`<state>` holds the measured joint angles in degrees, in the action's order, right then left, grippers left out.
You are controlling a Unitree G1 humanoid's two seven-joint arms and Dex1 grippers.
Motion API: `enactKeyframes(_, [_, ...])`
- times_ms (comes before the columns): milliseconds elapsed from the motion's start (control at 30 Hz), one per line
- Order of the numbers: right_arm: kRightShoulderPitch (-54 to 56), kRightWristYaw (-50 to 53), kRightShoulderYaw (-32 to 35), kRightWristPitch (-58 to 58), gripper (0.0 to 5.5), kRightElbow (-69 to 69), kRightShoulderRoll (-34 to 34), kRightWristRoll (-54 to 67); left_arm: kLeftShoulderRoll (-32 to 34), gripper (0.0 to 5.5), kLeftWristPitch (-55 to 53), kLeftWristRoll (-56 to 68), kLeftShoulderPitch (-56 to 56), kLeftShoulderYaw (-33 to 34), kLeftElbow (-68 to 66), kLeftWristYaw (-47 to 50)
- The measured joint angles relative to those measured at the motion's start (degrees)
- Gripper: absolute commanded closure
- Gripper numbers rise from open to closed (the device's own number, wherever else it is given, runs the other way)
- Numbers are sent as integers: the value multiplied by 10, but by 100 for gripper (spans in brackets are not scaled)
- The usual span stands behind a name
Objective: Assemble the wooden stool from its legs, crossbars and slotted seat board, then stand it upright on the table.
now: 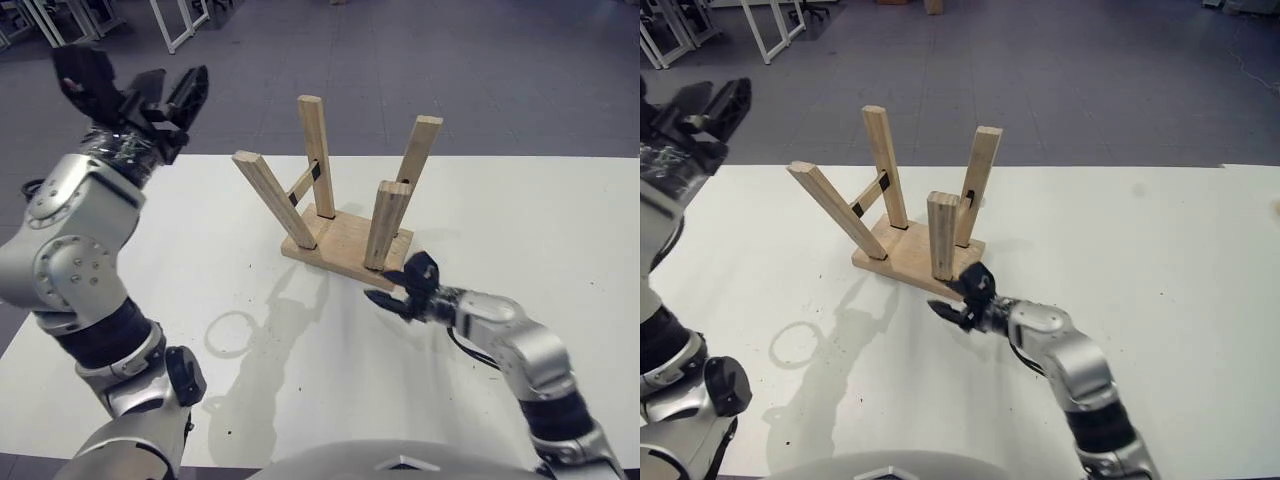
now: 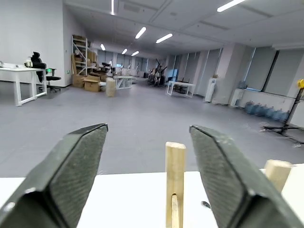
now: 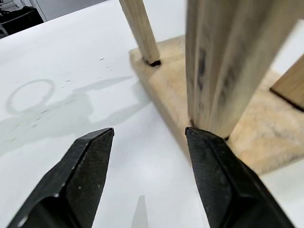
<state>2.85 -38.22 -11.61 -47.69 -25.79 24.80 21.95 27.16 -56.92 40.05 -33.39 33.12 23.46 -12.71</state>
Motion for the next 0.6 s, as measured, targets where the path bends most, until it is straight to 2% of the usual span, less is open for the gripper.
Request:
enactKeyframes(133, [-46, -92, 24, -37, 142, -48, 91, 75, 73, 114, -2, 95, 9, 66, -68, -116])
enactKeyframes(200, [-41, -78, 30, -14, 142, -42, 96, 58, 117, 114, 6, 98, 59, 60, -101, -193])
enactKeyframes(300, [-4, -28, 49, 28, 142, -26, 91, 22, 184, 114, 34, 80, 178, -12, -157, -386])
enactKeyframes(367, [23, -18, 60, 31, 142, -32, 90, 20, 221, 114, 84, 44, 194, -81, -233, -503])
enactKeyframes(467, [75, -17, 76, 21, 142, -57, 92, 37, 247, 114, 171, -35, 126, -168, -380, -587])
enactKeyframes(600, [144, 4, 81, 10, 142, -63, 72, 54, 240, 114, 217, -67, 57, -221, -426, -624])
